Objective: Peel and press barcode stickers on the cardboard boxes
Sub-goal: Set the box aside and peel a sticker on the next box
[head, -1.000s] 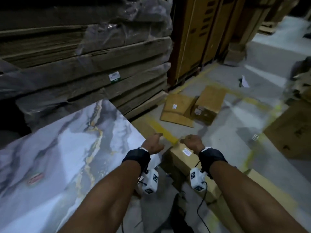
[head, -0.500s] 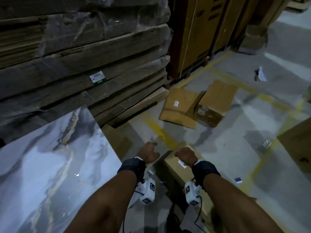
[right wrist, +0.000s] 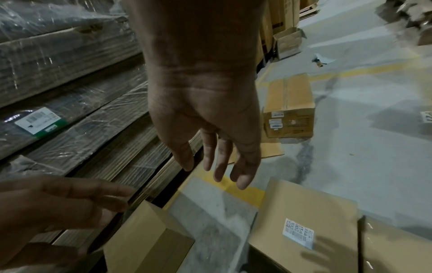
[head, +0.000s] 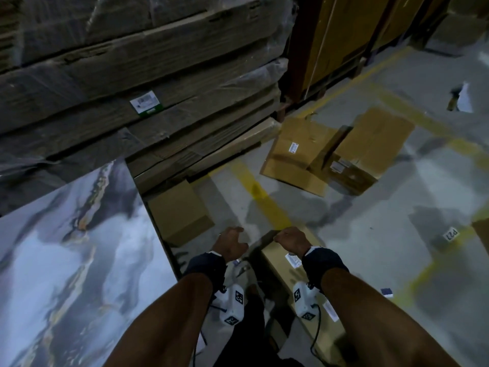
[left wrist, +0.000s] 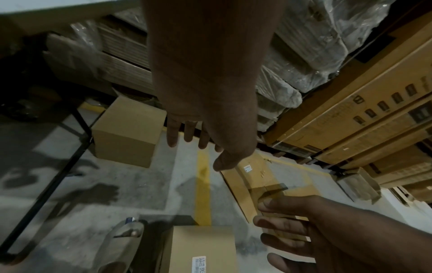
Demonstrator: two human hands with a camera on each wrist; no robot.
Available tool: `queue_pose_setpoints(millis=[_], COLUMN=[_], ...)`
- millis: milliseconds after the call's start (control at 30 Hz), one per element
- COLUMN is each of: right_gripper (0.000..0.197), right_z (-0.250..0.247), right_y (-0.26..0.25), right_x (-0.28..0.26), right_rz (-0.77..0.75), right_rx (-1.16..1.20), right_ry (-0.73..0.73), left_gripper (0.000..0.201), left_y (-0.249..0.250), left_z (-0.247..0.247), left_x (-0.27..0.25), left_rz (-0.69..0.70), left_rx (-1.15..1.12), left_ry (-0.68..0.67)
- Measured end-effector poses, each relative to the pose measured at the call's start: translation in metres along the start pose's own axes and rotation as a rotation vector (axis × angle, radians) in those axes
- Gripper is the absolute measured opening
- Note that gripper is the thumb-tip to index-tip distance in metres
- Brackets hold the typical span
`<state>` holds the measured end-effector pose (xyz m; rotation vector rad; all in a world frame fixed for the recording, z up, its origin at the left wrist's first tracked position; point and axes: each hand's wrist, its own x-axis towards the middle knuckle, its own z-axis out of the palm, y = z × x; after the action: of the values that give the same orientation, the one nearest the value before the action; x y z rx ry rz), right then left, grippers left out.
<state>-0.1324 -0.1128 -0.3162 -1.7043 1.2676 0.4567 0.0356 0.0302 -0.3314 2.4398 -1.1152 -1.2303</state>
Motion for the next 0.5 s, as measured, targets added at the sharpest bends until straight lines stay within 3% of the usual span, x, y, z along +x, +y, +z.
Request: queue_pose_setpoints(millis=[200,333,500], right_gripper=[0.043,0.018,0.025], right_z=[0.002,0.014,0.046], right_y=[-0.044,-0.082,-0.113], right_x=[0.06,0.108,0.181], right_rz=[-0.056,-0.041,-0.113], right_rx=[-0.085,-0.11,-0.133], right_ry=[-0.1,-0.153,-0.198], left_gripper=[0.063,0.064,0.075], left_y=[-0.032,-0.061,-0.113], left_z=[-0.019,-0.034,-0.041], left_x=[0.052,0.091,0.148], left_rz=[-0.087,-0.161,-0.295], left_rx=[-0.069,-0.141,-0.289], left_ry=[0.042,0.069,0.059])
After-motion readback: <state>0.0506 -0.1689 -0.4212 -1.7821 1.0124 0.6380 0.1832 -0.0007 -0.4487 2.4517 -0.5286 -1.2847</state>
